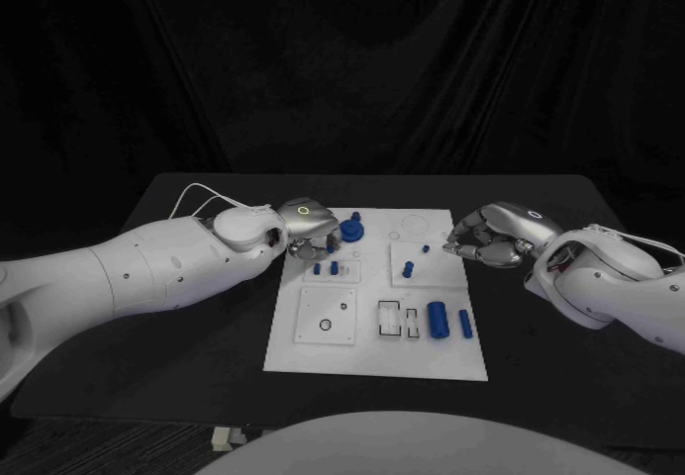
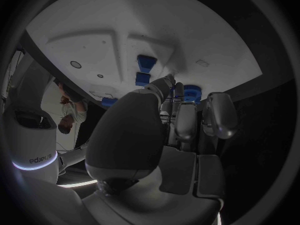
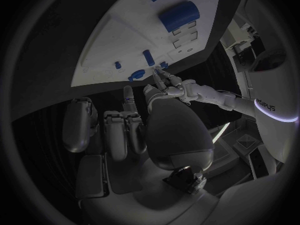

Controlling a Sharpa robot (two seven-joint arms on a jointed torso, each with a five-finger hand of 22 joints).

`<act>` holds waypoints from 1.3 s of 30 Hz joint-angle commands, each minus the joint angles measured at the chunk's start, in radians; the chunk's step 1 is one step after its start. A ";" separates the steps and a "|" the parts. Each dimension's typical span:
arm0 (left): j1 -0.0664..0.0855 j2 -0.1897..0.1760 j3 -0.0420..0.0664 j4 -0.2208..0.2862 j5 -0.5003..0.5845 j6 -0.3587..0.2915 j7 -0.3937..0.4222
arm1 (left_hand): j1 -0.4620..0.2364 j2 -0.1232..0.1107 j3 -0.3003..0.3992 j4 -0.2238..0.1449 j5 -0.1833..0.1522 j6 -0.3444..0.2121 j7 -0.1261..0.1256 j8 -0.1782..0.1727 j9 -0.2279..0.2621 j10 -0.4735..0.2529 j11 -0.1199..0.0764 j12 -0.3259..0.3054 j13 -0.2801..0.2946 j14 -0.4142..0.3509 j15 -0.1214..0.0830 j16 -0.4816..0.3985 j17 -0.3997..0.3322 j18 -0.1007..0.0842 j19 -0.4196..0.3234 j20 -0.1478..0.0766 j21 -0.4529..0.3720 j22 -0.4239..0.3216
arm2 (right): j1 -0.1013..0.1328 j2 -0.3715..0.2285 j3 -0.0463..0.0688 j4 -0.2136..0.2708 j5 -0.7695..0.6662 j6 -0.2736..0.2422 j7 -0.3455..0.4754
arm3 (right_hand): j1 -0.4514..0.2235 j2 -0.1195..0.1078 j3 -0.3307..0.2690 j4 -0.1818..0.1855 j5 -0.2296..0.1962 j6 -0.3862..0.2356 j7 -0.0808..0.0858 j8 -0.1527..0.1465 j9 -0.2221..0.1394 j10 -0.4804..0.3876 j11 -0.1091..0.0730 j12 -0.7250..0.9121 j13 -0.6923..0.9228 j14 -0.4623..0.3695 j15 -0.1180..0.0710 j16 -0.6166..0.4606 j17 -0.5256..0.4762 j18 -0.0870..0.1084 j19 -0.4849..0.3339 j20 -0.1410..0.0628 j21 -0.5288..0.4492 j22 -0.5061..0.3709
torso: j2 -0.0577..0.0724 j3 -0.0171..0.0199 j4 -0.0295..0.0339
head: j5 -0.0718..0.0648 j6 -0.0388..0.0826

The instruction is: Assemble the parts on the task board

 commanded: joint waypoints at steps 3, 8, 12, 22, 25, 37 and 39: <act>-0.003 0.005 0.000 -0.001 0.000 -0.012 0.004 | 0.001 0.000 0.008 0.001 0.006 -0.001 0.005 -0.004 -0.001 0.002 0.004 -0.006 -0.001 -0.009 0.000 -0.004 -0.003 0.002 -0.007 -0.001 -0.006 0.148 | -0.003 0.001 0.001 -0.001 -0.002 0.008 -0.003 | 0.012 0.001 0.006 -0.002 0.006 0.006 -0.002 -0.005 0.001 0.103 0.001 0.003 0.263 0.105 0.000 0.003 0.263 0.020 -0.007 0.002 -0.006 0.172 | 0.000 0.0001 0.0001 | 0.001 0.000; -0.004 0.008 0.000 -0.006 0.000 -0.014 0.001 | 0.001 0.001 0.009 0.000 0.008 0.000 0.005 -0.004 -0.001 0.004 0.004 -0.006 -0.001 -0.010 0.001 -0.005 -0.004 0.003 -0.009 -0.001 -0.008 0.147 | -0.004 0.002 0.001 -0.002 -0.002 0.011 -0.005 | 0.013 0.001 0.006 -0.002 0.006 0.006 -0.002 -0.005 0.002 0.103 0.001 0.003 0.263 0.105 0.000 0.003 0.263 0.021 -0.008 0.002 -0.009 0.171 | 0.000 0.0002 0.0001 | 0.001 0.000; -0.005 0.010 0.000 -0.011 0.000 -0.011 -0.002 | 0.001 0.002 0.010 0.000 0.009 0.000 0.005 -0.004 -0.001 0.006 0.004 -0.006 -0.001 -0.011 0.002 -0.007 -0.006 0.003 -0.009 -0.001 -0.008 0.147 | -0.004 0.002 0.001 -0.002 -0.002 0.013 -0.006 | 0.014 0.002 0.007 -0.002 0.006 0.006 -0.002 -0.005 0.002 0.103 0.001 0.003 0.263 0.105 0.000 0.003 0.263 0.021 -0.009 0.002 -0.011 0.171 | 0.000 0.0001 0.0000 | 0.001 0.000; -0.007 0.014 0.000 -0.021 0.000 0.001 -0.005 | -0.003 0.002 0.013 -0.001 0.017 -0.004 -0.005 -0.007 -0.003 -0.001 0.001 -0.018 -0.002 -0.025 0.001 -0.022 -0.032 0.005 -0.017 0.000 -0.024 0.143 | -0.005 0.002 0.001 -0.001 -0.002 0.018 -0.009 | 0.014 0.002 0.007 -0.002 0.006 0.007 -0.002 -0.005 0.002 0.103 0.001 0.003 0.263 0.105 0.000 0.003 0.263 0.022 -0.010 0.002 -0.013 0.170 | 0.000 0.0003 -0.0001 | 0.003 0.000; -0.007 0.016 0.000 -0.023 0.000 -0.003 -0.005 | -0.007 -0.001 0.017 -0.001 0.017 -0.040 -0.014 -0.013 -0.013 -0.013 -0.002 -0.032 -0.005 -0.026 -0.002 -0.024 -0.032 0.006 -0.019 0.000 -0.027 0.143 | -0.005 0.002 0.001 -0.001 -0.002 0.019 -0.009 | 0.014 0.002 0.007 -0.002 0.006 0.007 -0.002 -0.005 0.002 0.103 0.001 0.003 0.263 0.105 0.000 0.003 0.263 0.022 -0.010 0.002 -0.013 0.170 | 0.000 0.0002 -0.0001 | 0.003 0.000; -0.010 0.020 0.000 -0.033 0.000 -0.004 -0.002 | -0.019 -0.012 0.026 0.001 0.011 -0.115 -0.043 -0.013 -0.032 -0.032 0.003 -0.054 -0.008 -0.028 0.000 -0.029 -0.038 0.006 -0.021 0.000 -0.035 0.142 | -0.006 0.004 0.001 -0.002 -0.002 0.022 -0.011 | 0.015 0.003 0.008 -0.003 0.006 0.007 -0.003 -0.005 0.002 0.103 0.001 0.003 0.263 0.105 0.000 0.003 0.263 0.022 -0.011 0.002 -0.015 0.170 | 0.000 0.0000 0.0000 | 0.002 0.000; -0.011 0.021 0.000 -0.034 0.000 -0.001 -0.003 | -0.021 -0.015 0.027 0.001 0.010 -0.126 -0.048 -0.013 -0.035 -0.036 0.005 -0.058 -0.009 -0.029 0.001 -0.031 -0.040 0.007 -0.023 0.001 -0.038 0.141 | -0.006 0.004 0.001 -0.002 -0.002 0.022 -0.011 | 0.015 0.003 0.008 -0.003 0.006 0.007 -0.003 -0.005 0.002 0.103 0.001 0.003 0.263 0.105 0.000 0.003 0.263 0.022 -0.011 0.002 -0.015 0.170 | 0.000 0.0002 0.0001 | 0.002 0.000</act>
